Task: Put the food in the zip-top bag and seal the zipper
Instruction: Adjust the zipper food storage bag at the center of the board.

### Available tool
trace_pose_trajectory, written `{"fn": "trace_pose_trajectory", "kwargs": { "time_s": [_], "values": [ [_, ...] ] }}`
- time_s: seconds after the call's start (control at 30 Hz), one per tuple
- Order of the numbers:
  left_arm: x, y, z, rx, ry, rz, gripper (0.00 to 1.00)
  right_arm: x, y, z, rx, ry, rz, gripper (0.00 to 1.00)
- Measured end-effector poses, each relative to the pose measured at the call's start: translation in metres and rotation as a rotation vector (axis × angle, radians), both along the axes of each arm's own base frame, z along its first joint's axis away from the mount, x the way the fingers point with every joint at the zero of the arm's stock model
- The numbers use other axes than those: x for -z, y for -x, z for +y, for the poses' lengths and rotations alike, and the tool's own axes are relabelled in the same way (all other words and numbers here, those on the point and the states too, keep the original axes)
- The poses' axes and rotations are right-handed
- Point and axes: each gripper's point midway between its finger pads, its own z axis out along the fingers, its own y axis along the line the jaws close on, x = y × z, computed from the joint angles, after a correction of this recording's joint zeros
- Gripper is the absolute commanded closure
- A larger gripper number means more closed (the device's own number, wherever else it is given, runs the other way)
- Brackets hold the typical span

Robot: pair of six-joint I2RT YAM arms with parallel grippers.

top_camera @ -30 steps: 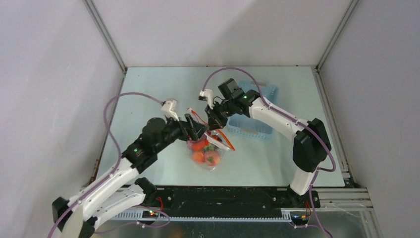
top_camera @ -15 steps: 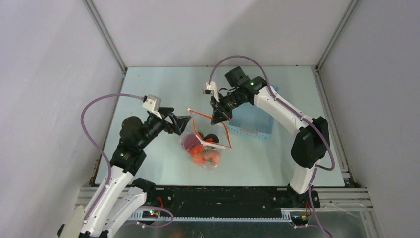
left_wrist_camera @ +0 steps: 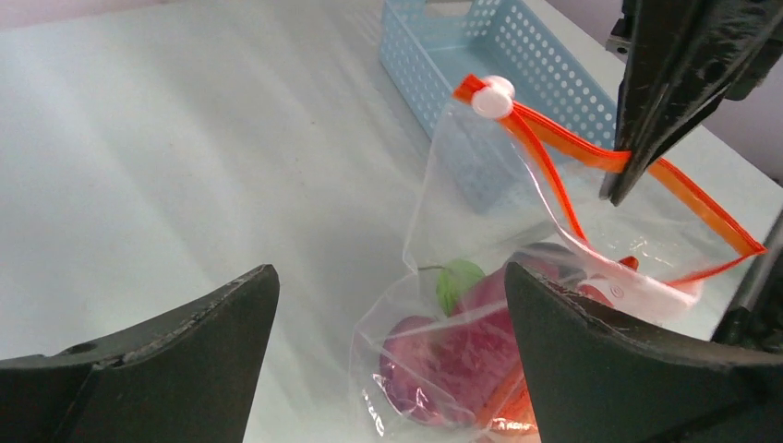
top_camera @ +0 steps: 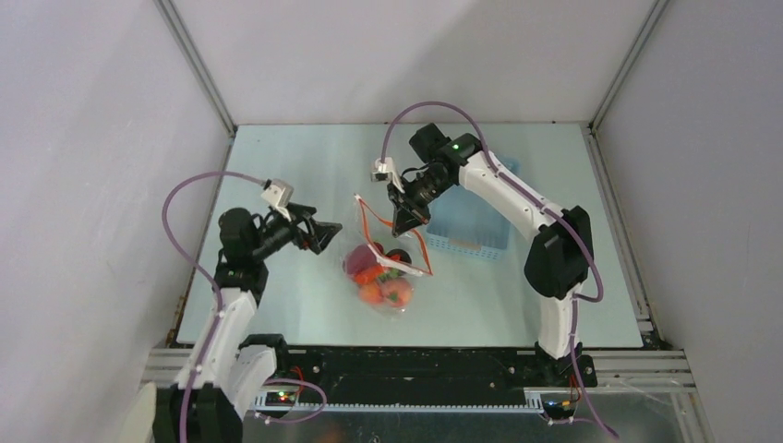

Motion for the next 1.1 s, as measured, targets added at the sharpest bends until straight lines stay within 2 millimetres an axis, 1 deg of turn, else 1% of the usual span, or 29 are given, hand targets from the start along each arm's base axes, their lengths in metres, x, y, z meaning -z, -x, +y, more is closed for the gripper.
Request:
{"fn": "trace_pose_trajectory", "kwargs": {
  "time_s": [0.13, 0.23, 0.37, 0.53, 0.7, 0.73, 0.8, 0.83, 0.87, 0.93, 0.97, 1.0, 1.07, 1.1],
  "values": [
    [0.009, -0.015, -0.006, 0.079, -0.007, 0.072, 0.05, -0.005, 0.003, 0.005, -0.057, -0.023, -0.015, 1.0],
    [0.013, -0.02, -0.012, 0.147, 0.003, 0.097, 0.08, -0.008, 0.006, 0.01, -0.094, -0.031, -0.027, 1.0],
    [0.021, -0.015, -0.02, 0.225, 0.022, 0.124, 0.12, -0.011, 0.012, 0.013, -0.133, -0.032, -0.037, 1.0],
    [0.015, -0.009, -0.033, 0.298, 0.027, 0.093, 0.25, -0.015, 0.017, 0.016, -0.167, -0.039, -0.048, 1.0],
    [0.022, 0.0, -0.053, 0.388, 0.024, 0.116, 0.35, -0.019, 0.02, 0.02, -0.207, -0.046, -0.065, 1.0],
    [0.023, 0.002, -0.057, 0.415, 0.03, 0.127, 0.4, -0.018, 0.025, 0.019, -0.228, -0.041, -0.062, 1.0],
    [0.022, 0.002, -0.058, 0.422, 0.033, 0.126, 0.47, -0.018, 0.027, 0.019, -0.235, -0.039, -0.06, 1.0],
    [0.021, 0.003, -0.059, 0.427, 0.039, 0.125, 0.56, -0.018, 0.028, 0.018, -0.241, -0.038, -0.06, 1.0],
    [0.018, 0.003, -0.06, 0.433, 0.046, 0.117, 0.6, -0.017, 0.029, 0.018, -0.246, -0.037, -0.059, 1.0],
    [0.013, 0.006, -0.064, 0.451, 0.057, 0.101, 0.77, -0.016, 0.03, 0.017, -0.251, -0.034, -0.056, 1.0],
    [0.011, 0.01, -0.067, 0.461, 0.06, 0.092, 0.82, -0.016, 0.031, 0.016, -0.251, -0.031, -0.053, 1.0],
    [0.01, 0.014, -0.069, 0.47, 0.063, 0.087, 0.94, -0.016, 0.031, 0.015, -0.251, -0.029, -0.05, 1.0],
    [0.006, 0.023, -0.076, 0.494, 0.061, 0.072, 0.99, -0.016, 0.03, 0.013, -0.249, -0.027, -0.049, 1.0],
    [0.004, 0.027, -0.078, 0.504, 0.058, 0.065, 1.0, -0.016, 0.029, 0.012, -0.247, -0.025, -0.047, 1.0]
  ]
}}
